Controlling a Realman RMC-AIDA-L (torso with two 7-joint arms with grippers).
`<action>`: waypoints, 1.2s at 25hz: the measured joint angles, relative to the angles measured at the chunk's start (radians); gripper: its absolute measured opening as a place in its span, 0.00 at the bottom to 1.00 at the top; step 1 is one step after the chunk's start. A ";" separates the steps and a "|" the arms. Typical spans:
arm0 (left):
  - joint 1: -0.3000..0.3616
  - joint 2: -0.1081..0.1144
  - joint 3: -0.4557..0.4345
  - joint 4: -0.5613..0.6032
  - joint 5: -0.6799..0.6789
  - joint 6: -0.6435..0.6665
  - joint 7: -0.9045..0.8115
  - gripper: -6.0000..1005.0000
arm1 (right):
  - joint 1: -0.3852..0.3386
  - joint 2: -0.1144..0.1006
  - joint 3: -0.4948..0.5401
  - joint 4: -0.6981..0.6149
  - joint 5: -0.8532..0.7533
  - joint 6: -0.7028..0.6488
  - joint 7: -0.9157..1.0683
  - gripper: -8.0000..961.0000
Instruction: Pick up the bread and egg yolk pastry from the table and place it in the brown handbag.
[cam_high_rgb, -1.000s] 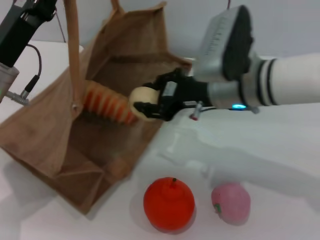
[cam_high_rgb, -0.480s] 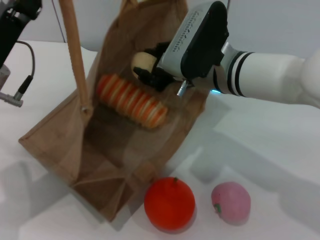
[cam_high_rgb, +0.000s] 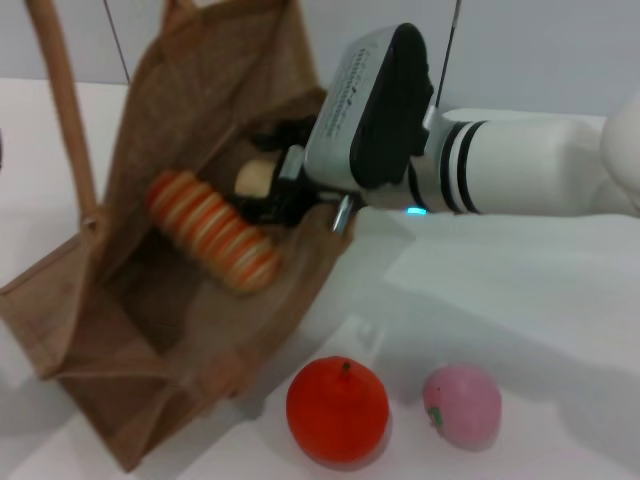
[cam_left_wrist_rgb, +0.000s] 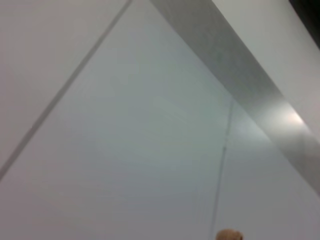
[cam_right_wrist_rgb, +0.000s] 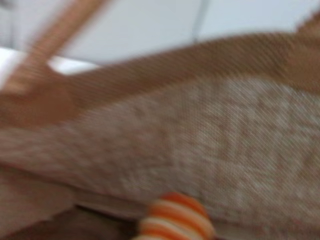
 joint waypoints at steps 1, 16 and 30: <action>0.007 -0.001 -0.013 -0.002 -0.003 0.001 0.011 0.13 | -0.015 -0.001 0.002 -0.034 0.000 -0.025 -0.009 0.63; 0.041 -0.004 -0.083 -0.009 -0.007 0.137 0.132 0.13 | -0.352 -0.004 0.234 -0.337 0.093 -0.293 -0.280 0.93; -0.022 -0.007 -0.070 -0.122 0.111 0.345 0.573 0.45 | -0.387 -0.006 0.826 0.235 0.622 -0.853 -0.962 0.93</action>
